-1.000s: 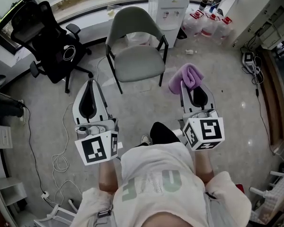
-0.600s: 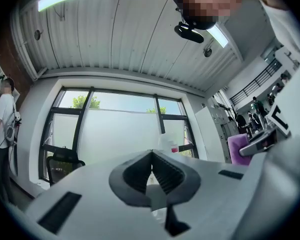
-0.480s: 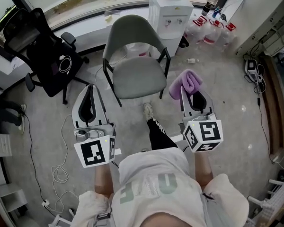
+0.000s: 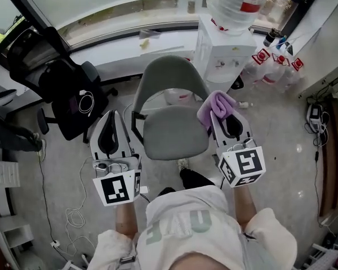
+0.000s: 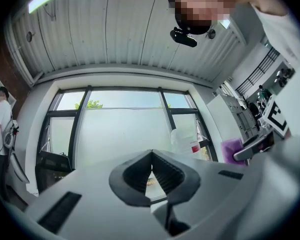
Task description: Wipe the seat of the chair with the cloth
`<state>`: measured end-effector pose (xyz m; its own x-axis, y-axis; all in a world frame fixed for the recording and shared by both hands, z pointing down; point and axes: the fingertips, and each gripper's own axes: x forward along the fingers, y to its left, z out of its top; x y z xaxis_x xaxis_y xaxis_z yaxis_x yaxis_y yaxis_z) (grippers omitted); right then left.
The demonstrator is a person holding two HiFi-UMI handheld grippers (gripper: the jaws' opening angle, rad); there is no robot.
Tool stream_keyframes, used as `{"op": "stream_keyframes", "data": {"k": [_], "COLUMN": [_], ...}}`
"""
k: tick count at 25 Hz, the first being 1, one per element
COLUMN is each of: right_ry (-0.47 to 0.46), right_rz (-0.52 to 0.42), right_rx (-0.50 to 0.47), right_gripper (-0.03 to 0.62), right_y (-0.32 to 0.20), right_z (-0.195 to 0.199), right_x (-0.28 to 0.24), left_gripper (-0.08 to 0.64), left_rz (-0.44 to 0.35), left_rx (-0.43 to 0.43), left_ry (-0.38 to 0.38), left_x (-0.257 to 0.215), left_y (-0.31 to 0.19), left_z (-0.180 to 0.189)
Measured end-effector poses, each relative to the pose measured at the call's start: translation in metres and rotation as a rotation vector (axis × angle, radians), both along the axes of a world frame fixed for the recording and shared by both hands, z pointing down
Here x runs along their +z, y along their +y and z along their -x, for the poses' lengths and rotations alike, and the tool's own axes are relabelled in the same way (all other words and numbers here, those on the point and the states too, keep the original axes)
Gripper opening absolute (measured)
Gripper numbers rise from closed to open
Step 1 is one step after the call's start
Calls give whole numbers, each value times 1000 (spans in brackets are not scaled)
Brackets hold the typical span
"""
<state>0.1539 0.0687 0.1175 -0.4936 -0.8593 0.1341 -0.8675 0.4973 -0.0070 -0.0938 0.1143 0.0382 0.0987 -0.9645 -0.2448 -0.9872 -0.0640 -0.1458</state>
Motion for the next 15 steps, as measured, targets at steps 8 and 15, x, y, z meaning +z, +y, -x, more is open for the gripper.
{"op": "stream_keyframes", "data": {"k": [8,15], "right_ry": [-27,-64], "right_rz": [116,176], "right_rx": [-111,-92], "right_gripper": [94,94], "right_y": [-81,-111], "right_z": [42,67], "right_x": [17,26], "left_gripper": [12,12], "left_rz": [39,66], "left_rx": [14,64], "left_ry": [37,72], "left_x": [6,19], "left_y": [-96,-134], "left_z": [6,20]}}
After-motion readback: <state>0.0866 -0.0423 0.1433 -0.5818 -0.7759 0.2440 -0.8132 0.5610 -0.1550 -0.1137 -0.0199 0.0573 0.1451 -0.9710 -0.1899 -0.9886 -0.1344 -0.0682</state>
